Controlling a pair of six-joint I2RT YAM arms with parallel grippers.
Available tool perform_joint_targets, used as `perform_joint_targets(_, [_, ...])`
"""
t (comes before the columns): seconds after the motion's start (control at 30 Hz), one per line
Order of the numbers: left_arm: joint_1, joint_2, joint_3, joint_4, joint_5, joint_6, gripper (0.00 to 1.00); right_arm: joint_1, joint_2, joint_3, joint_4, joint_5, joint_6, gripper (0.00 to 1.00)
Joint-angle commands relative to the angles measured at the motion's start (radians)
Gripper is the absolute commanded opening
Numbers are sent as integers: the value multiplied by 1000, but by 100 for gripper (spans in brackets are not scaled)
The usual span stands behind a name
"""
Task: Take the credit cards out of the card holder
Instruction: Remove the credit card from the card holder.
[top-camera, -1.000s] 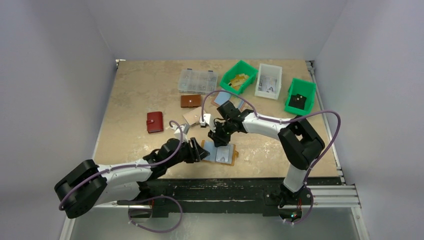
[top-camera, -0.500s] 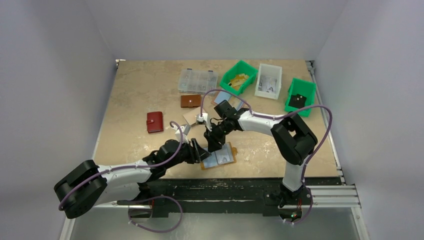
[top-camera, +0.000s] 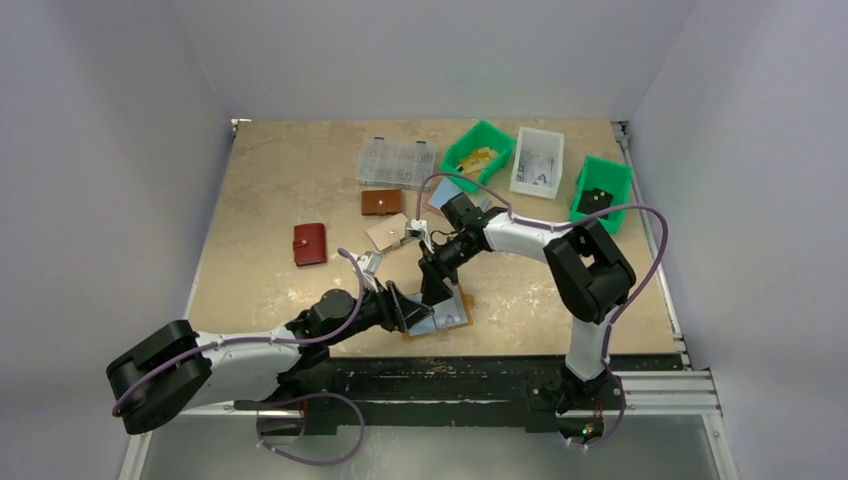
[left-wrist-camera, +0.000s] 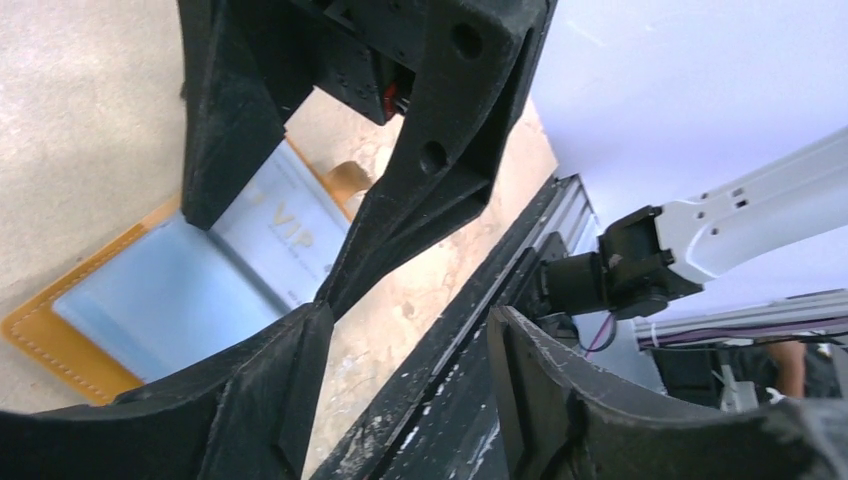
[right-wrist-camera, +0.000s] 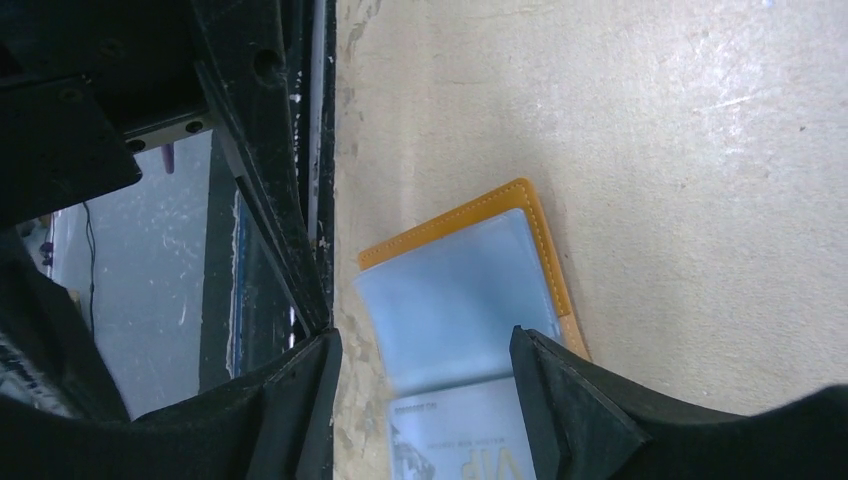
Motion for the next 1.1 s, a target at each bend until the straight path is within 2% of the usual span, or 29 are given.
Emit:
perform_joint_targets(0.0, [-9,-1,-11,130,12,-23,67,-3,-64,53,-28,-91,-41,71])
perform_joint_targets(0.1, [-10,46,-4,154,23,-55,76,-10,-67,75,-82,-30,-98,71])
perform_joint_targets(0.2, [-9,102,-11,192,31,-81,76,-32,-99,79,-128,71,-189,70])
perform_joint_targets(0.37, [-9,146,-20,239,23,-101,71,-65,-214,17,-131,245,-312,67])
perform_joint_targets(0.53, [-9,152,8,134,-21,-95,64,-65,-295,-63,-55,368,-343,62])
perform_joint_targets(0.73, [-10,176,69,-6,-70,-88,55,-39,-273,-87,-36,472,-370,50])
perform_joint_targets(1.07, [-9,278,118,-28,-78,-90,49,33,-221,-108,-31,607,-401,50])
